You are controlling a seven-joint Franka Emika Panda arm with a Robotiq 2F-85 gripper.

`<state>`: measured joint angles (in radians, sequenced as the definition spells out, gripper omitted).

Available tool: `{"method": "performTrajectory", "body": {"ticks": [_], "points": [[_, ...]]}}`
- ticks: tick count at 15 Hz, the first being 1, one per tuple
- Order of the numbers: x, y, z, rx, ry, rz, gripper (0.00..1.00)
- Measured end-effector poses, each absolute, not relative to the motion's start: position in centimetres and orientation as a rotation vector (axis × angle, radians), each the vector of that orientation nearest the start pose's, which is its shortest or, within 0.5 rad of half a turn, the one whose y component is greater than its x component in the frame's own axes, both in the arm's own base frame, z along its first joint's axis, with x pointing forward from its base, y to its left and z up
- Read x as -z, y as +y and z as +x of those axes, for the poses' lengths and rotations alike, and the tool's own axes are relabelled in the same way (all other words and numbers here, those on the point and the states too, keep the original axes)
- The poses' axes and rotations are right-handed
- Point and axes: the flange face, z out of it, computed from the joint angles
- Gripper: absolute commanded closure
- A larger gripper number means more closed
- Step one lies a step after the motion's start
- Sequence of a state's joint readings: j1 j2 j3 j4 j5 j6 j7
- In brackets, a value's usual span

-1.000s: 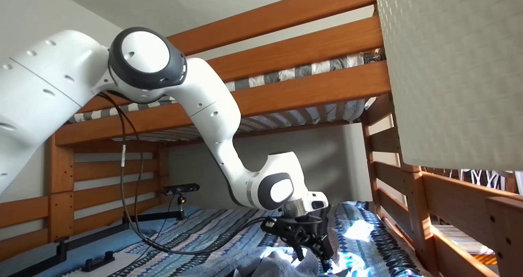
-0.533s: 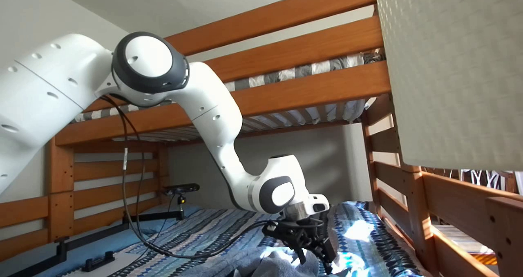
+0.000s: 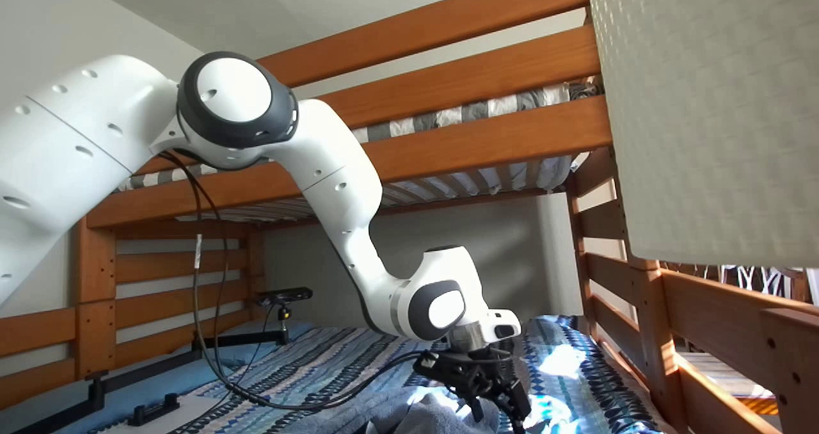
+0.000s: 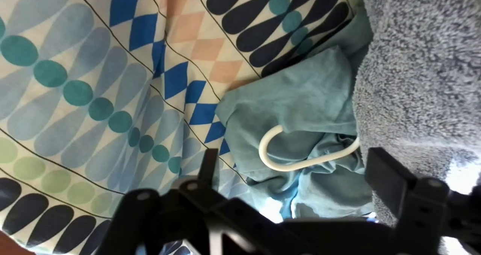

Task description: Put the white coat hanger on the blue towel

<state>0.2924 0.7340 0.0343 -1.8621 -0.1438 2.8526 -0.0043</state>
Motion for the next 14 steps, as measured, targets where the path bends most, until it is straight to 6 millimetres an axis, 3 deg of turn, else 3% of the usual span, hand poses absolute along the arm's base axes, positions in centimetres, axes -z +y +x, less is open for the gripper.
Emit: {"method": "performTrajectory", "body": {"ticks": [4,14], "points": [[-13.5,21.1,62.3,0.397,-0.685,-3.039,0.00],[-10.8,22.3,63.9,0.407,-0.713,-3.024,0.00]]}}
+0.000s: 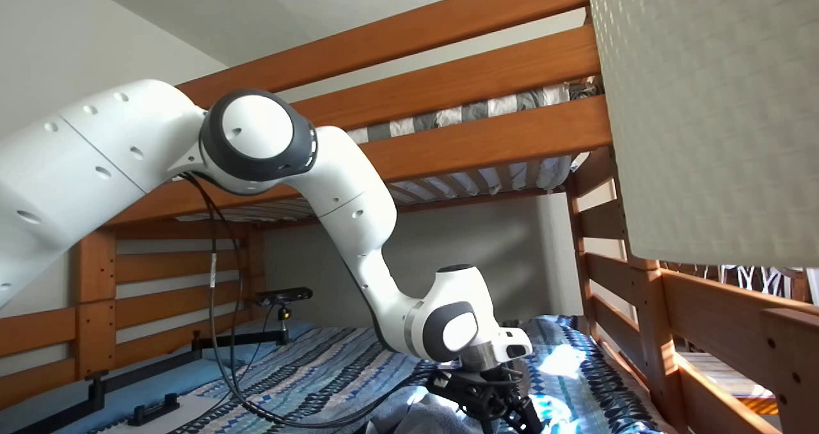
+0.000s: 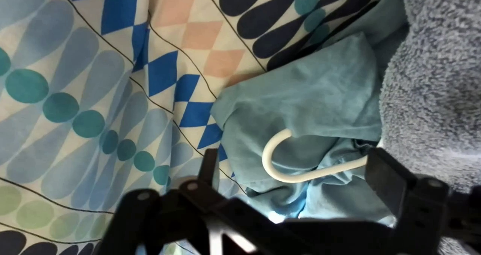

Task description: Put the white coat hanger on the blue towel

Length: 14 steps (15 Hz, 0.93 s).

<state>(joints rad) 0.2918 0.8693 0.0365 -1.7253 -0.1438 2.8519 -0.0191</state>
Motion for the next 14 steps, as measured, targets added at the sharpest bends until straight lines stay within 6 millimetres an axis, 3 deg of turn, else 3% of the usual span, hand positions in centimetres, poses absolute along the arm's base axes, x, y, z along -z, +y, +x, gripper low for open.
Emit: {"method": "performTrajectory", "body": {"ticks": [9,10,11,13,14], "points": [[-8.7,23.2,65.7,0.423,-0.771,-3.014,0.03],[-8.6,23.2,66.0,0.423,-0.774,-3.015,0.06],[-8.4,23.2,66.2,0.423,-0.777,-3.015,0.18],[-8.1,23.3,66.6,0.423,-0.784,-3.015,0.21],[-8.0,23.4,66.8,0.425,-0.789,-3.015,0.28]]}}
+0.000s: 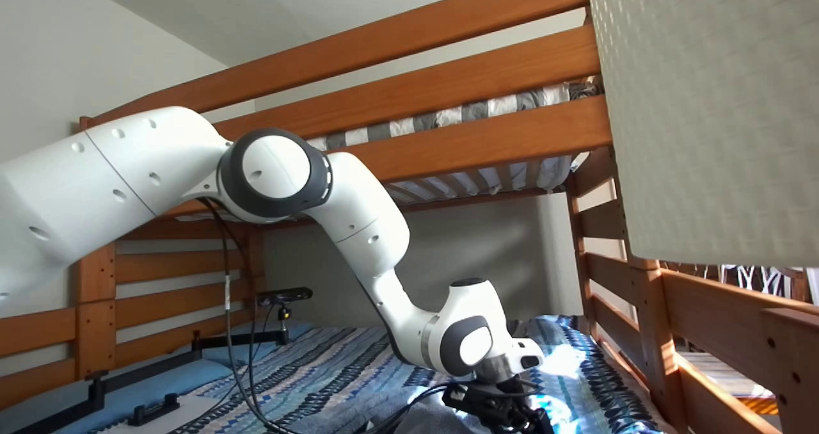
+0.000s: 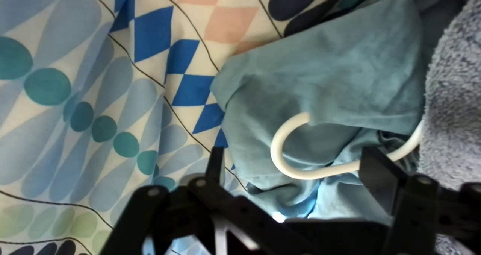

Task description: Put the white coat hanger on the blue towel

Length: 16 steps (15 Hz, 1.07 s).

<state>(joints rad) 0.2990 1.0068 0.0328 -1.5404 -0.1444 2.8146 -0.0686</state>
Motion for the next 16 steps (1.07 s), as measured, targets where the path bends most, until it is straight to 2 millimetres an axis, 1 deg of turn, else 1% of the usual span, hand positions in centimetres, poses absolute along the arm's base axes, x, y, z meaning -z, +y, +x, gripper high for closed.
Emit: {"method": "performTrajectory", "body": {"ticks": [2,3,5,6,8,9,10,12,14,15,16], "points": [[-7.8,23.4,67.1,0.429,-0.796,-3.014,0.33],[-7.7,23.4,67.3,0.429,-0.798,-3.015,0.31],[-7.5,23.4,67.5,0.427,-0.801,-3.016,0.36],[-7.3,23.4,67.6,0.422,-0.803,-3.018,0.35],[-7.1,23.3,67.7,0.409,-0.807,-3.022,0.42],[-6.9,23.3,67.8,0.403,-0.809,-3.023,0.49],[-6.8,23.3,67.9,0.397,-0.811,-3.025,0.59],[-6.4,23.3,68.0,0.390,-0.814,-3.026,0.81],[-6.2,23.3,68.0,0.380,-0.817,-3.028,0.96],[-6.0,23.3,68.1,0.376,-0.818,-3.029,0.99],[-5.8,23.3,68.1,0.373,-0.820,-3.030,1.00]]}}
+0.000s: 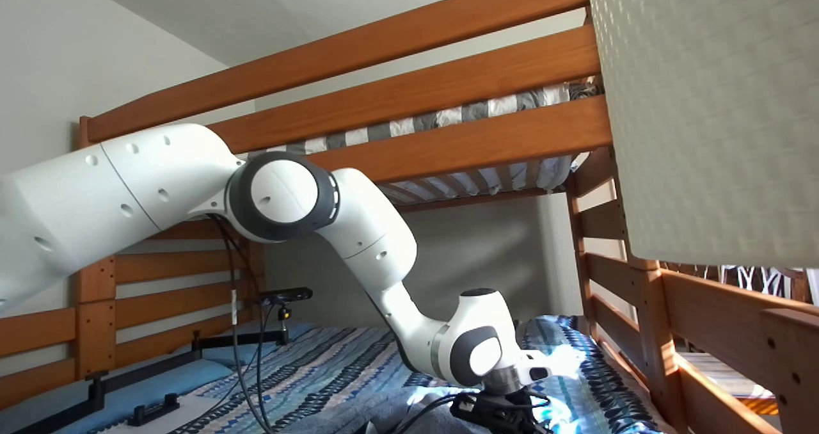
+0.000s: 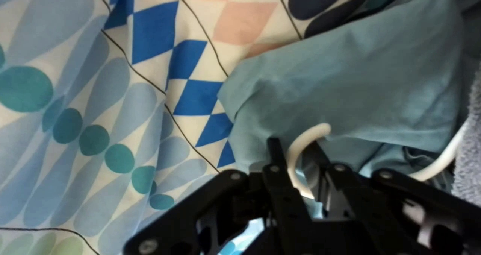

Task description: Put the white coat hanger on the blue towel

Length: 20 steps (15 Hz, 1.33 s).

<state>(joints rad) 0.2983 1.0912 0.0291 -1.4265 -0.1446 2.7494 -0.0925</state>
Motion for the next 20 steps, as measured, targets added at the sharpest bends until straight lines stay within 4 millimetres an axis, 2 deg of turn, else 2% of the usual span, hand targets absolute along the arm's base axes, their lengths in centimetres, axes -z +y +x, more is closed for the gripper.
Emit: {"method": "performTrajectory", "body": {"ticks": [5,8,10,13,16,20], "points": [[-5.6,23.4,68.4,0.378,-0.819,-3.029,0.97],[-6.3,23.6,68.7,0.400,-0.814,-3.026,0.97],[-7.7,23.9,69.2,0.450,-0.814,-3.023,0.97],[-10.7,24.4,70.2,0.579,-0.814,-3.026,0.97],[-13.8,24.6,71.2,0.757,-0.870,-3.049,0.97],[-17.1,24.9,72.0,1.008,-0.939,-3.076,0.97]]}}
